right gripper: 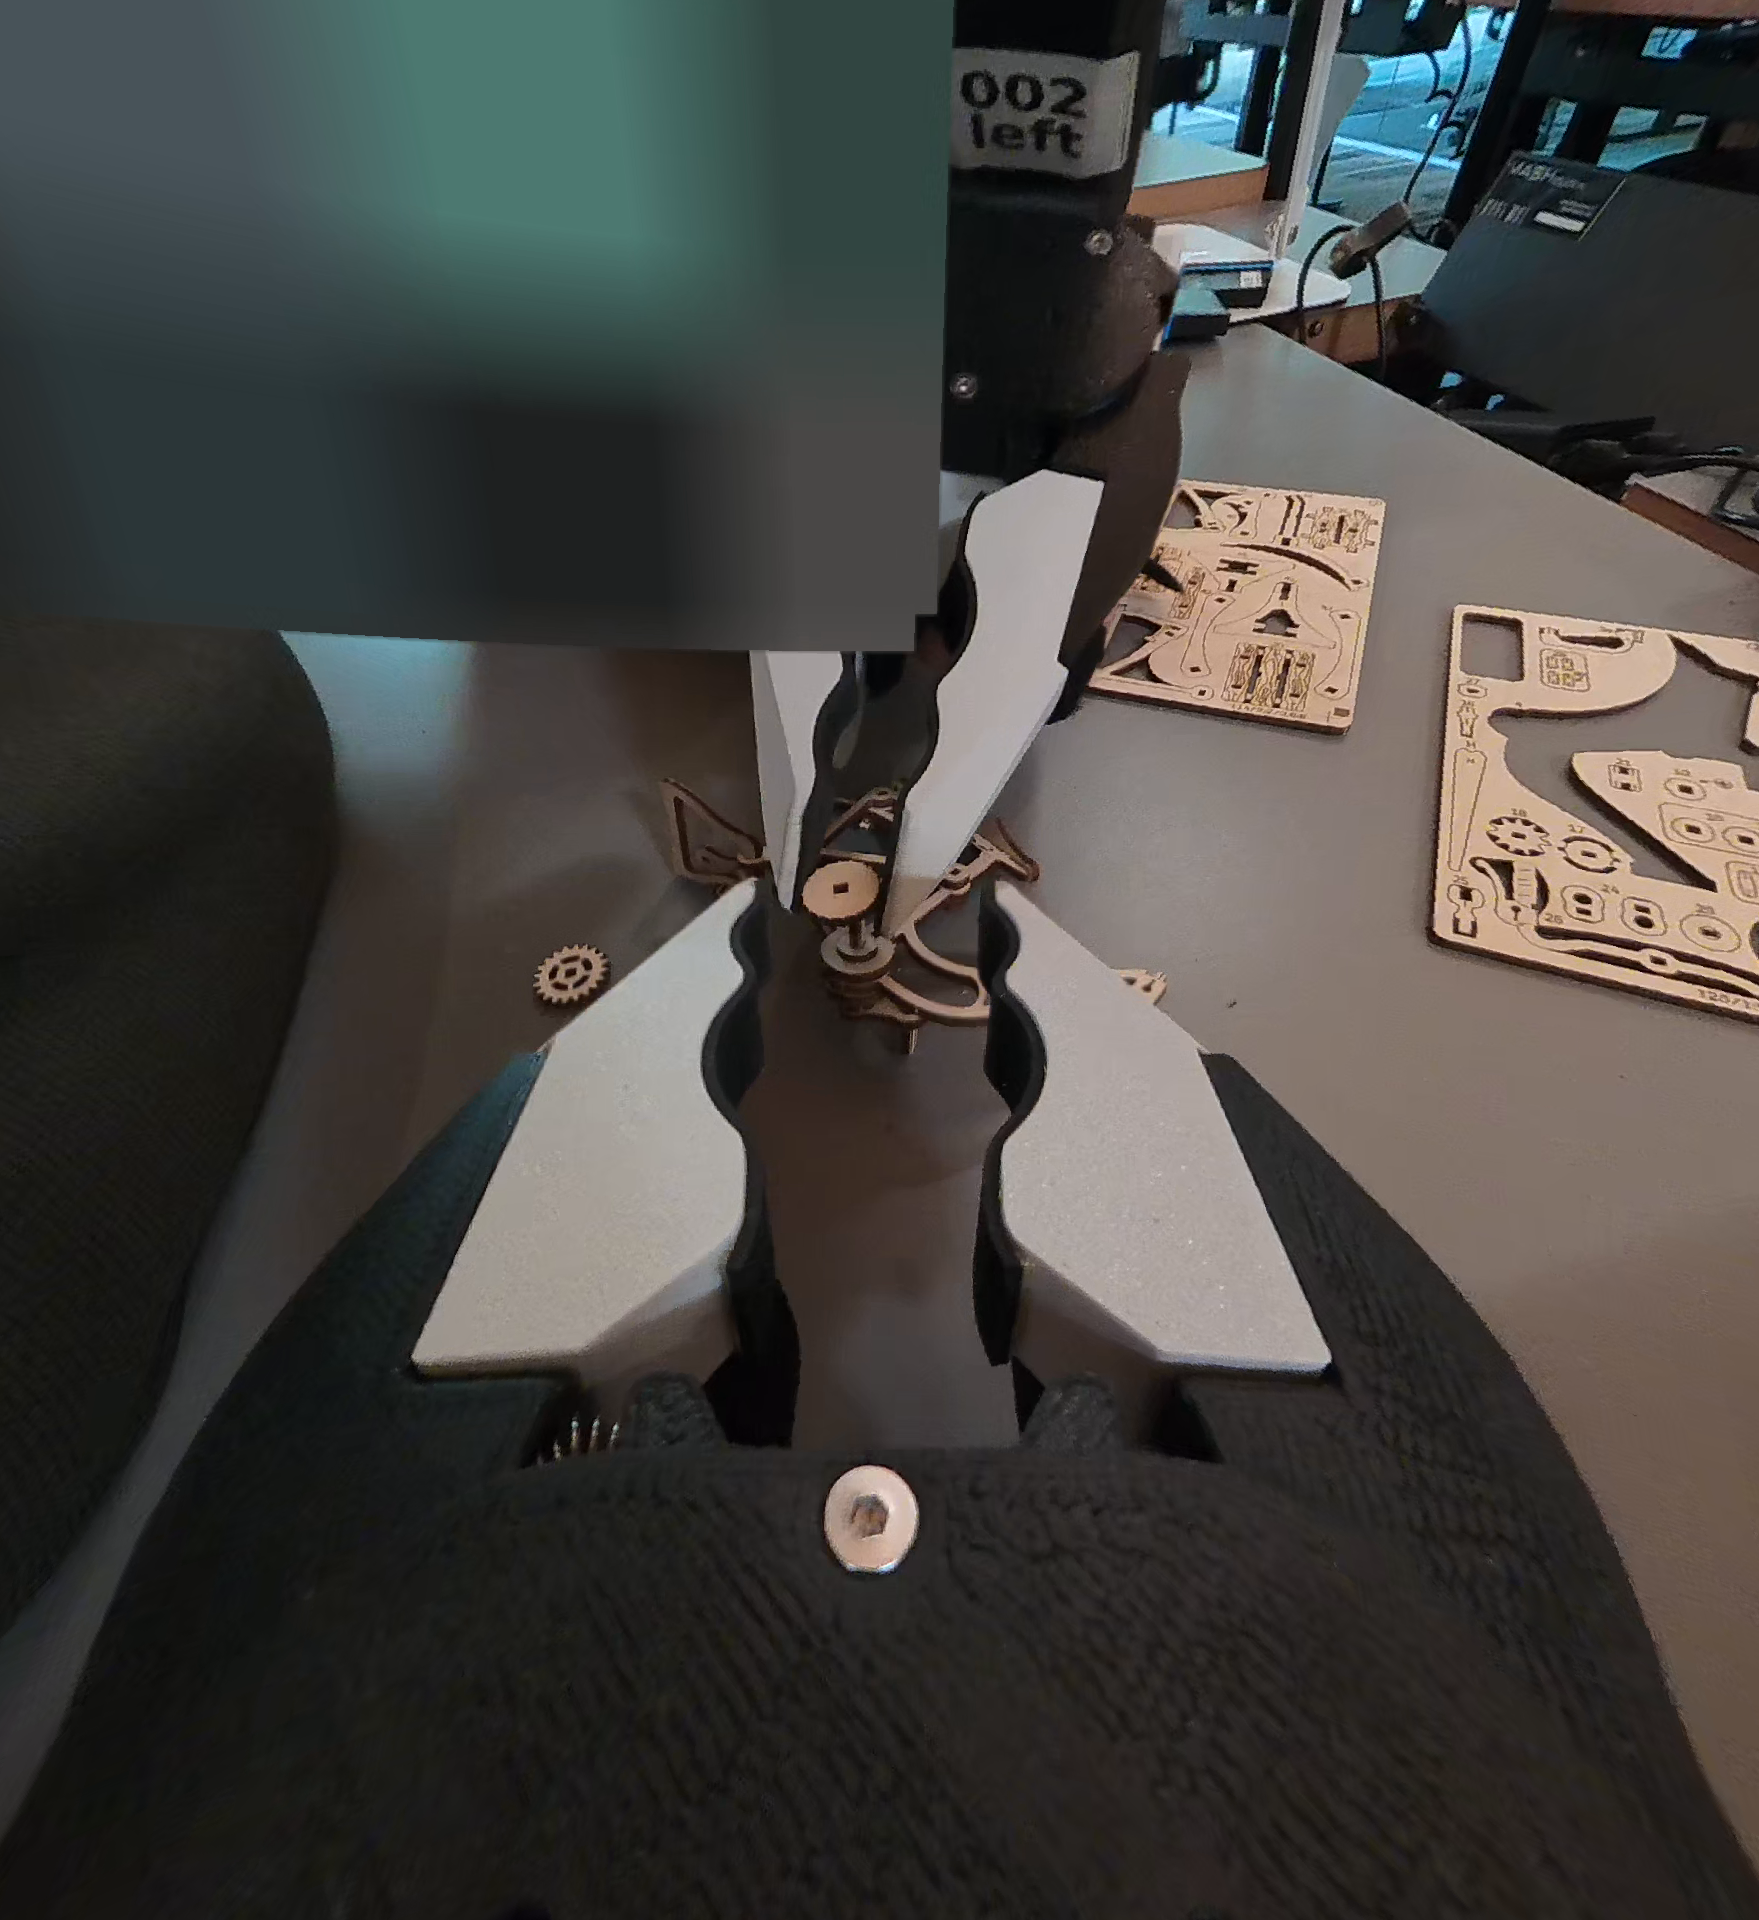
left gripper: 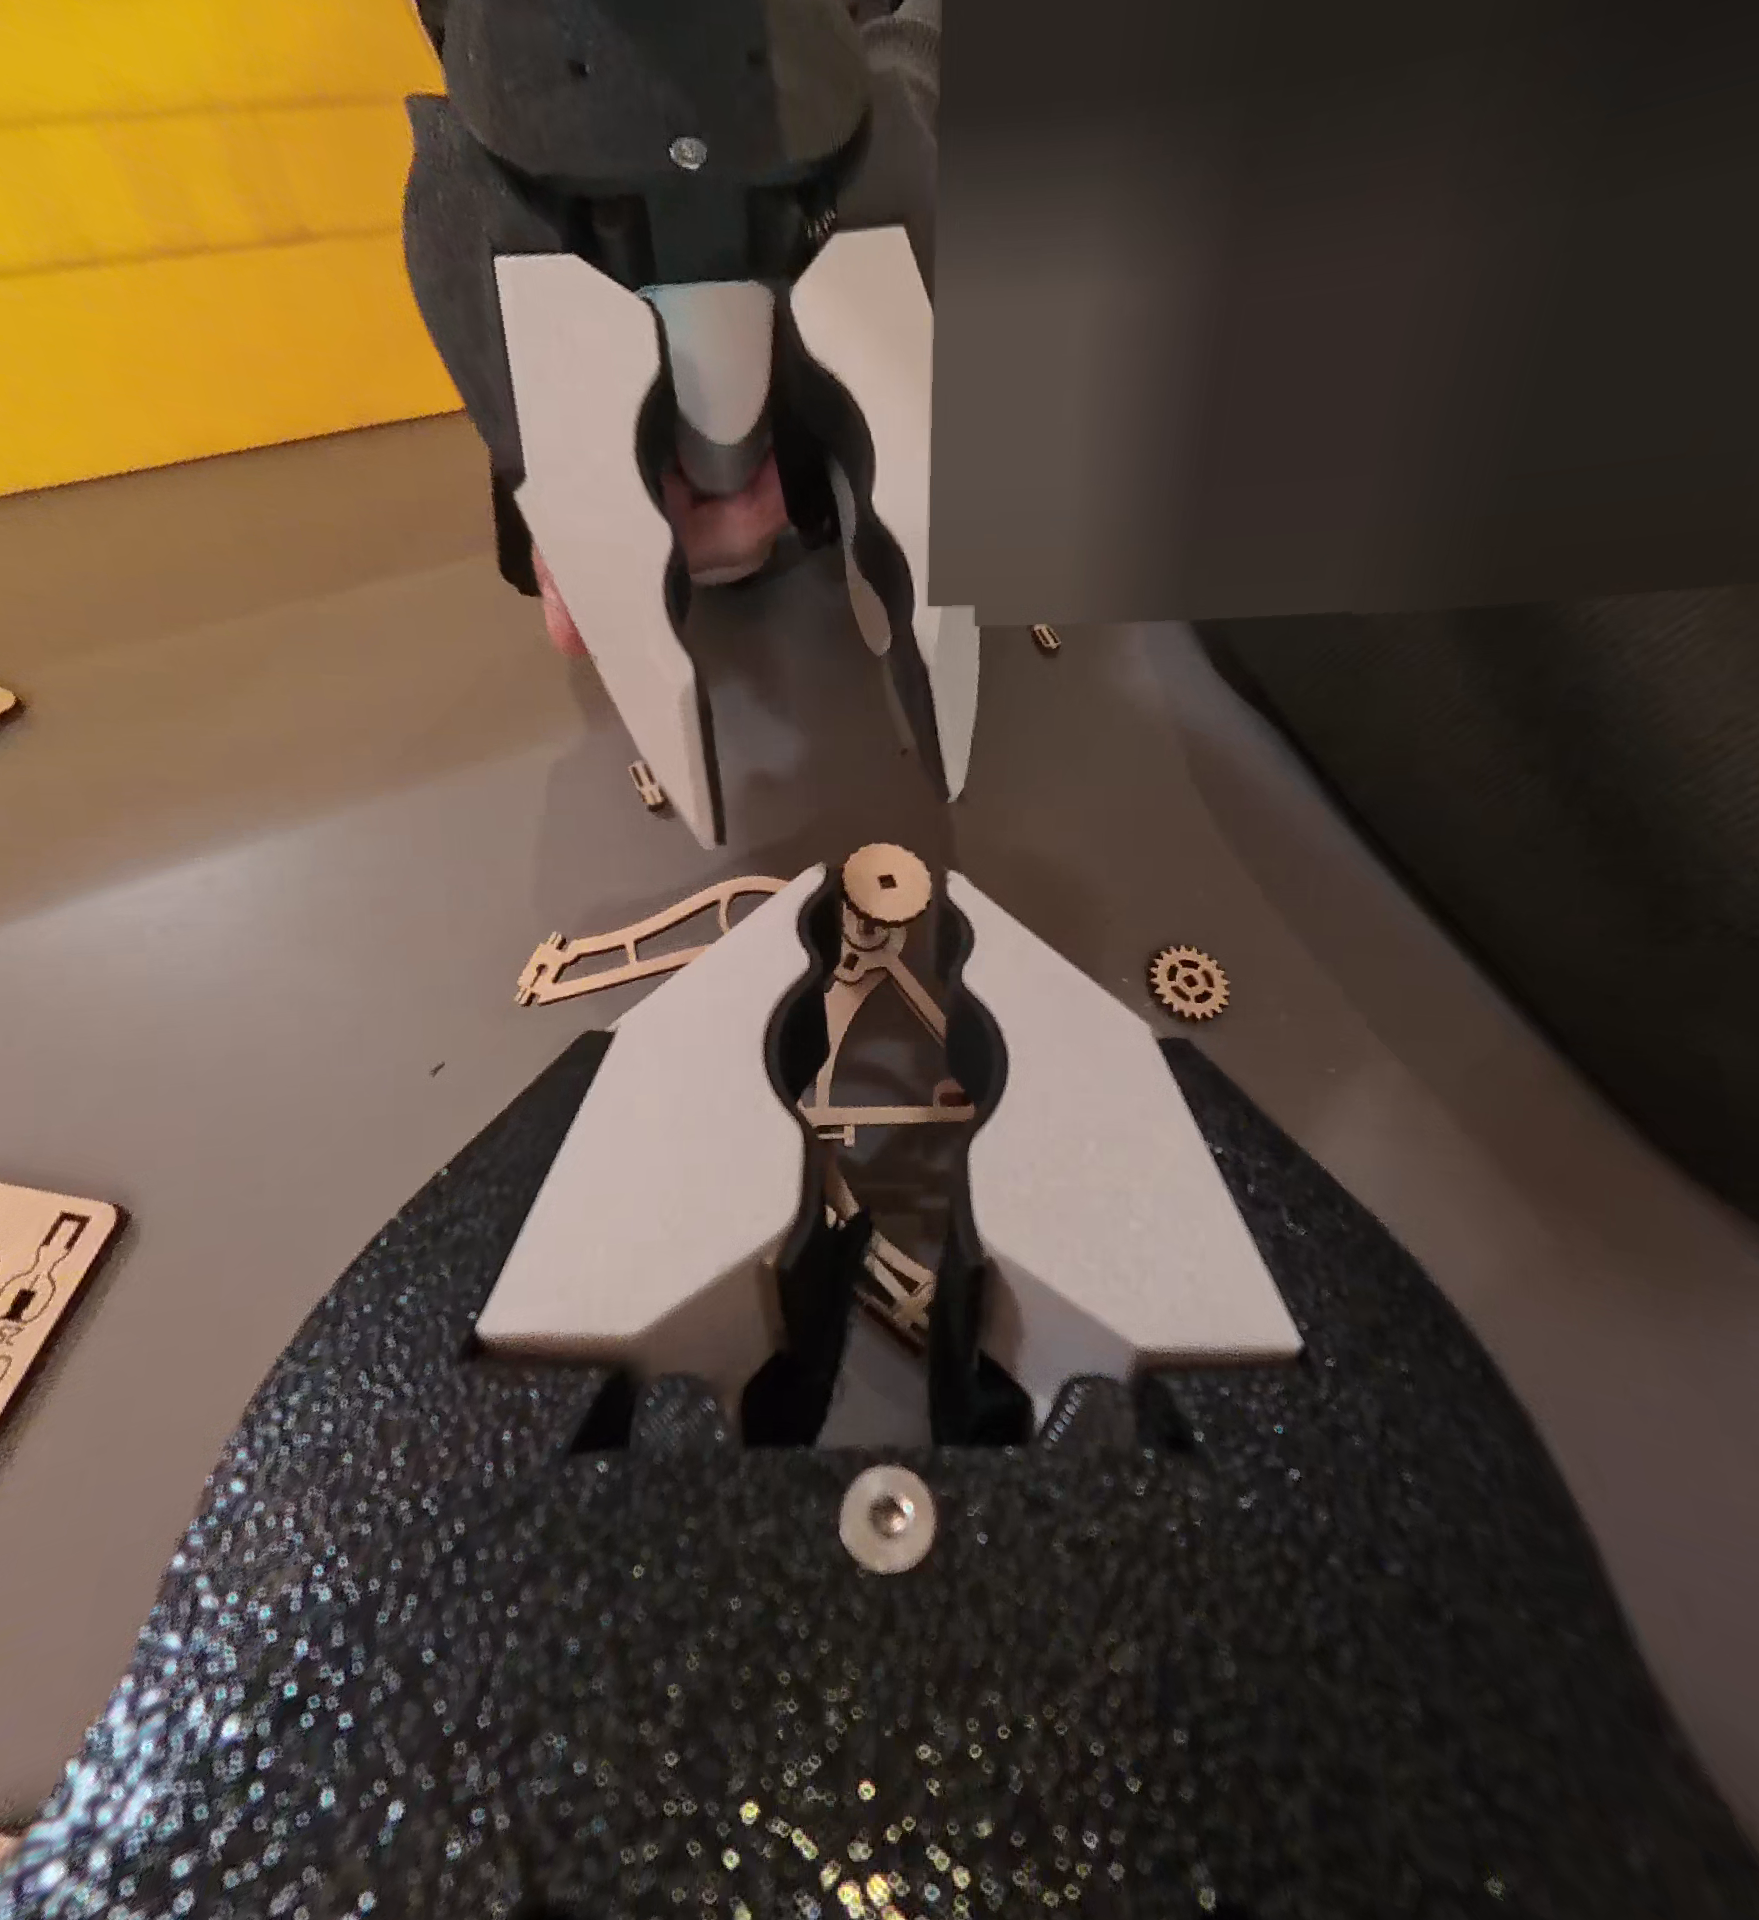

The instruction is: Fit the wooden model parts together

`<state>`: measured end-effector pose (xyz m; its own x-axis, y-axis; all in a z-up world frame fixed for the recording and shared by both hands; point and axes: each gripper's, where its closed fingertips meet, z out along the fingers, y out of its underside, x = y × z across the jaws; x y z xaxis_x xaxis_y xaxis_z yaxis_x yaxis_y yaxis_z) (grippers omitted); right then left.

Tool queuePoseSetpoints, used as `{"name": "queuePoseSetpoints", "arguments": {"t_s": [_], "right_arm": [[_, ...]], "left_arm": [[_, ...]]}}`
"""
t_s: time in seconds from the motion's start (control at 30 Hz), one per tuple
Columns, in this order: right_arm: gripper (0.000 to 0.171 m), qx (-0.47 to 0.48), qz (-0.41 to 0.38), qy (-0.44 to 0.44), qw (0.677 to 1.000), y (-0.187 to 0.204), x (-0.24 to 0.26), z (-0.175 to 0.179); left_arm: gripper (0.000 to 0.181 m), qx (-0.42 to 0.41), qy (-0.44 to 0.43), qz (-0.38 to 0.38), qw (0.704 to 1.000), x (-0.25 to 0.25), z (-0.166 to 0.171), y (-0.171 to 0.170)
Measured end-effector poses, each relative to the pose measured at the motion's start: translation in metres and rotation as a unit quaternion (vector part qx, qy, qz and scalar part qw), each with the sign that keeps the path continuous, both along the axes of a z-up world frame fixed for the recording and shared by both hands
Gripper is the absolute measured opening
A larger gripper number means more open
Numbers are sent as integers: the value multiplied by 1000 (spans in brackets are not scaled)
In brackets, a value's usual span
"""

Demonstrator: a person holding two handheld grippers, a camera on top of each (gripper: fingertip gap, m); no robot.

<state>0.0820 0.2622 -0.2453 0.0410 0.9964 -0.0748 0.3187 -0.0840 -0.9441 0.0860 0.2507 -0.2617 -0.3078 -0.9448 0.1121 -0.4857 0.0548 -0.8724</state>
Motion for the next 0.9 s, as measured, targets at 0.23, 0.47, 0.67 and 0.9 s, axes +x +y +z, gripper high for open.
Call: {"name": "queuePoseSetpoints", "arguments": {"t_s": [0.23, 0.47, 0.67, 0.9], "right_arm": [[34, 36, 11, -57, 998, -5, -1, -16], [33, 131, 17, -94, 987, -1, 6, -24], [31, 330, 53, -90, 938, -10, 5, -22], [9, 561, 57, -98, 820, -13, 2, -20]], "left_arm": [[14, 3, -9, -17, 1000, -3, 0, 0], [14, -3, -19, -4, 1000, -14, 6, 7], [14, -10, -15, -5, 1000, -16, 3, 6], [14, -21, -17, -8, 1000, -16, 4, 4]]}}
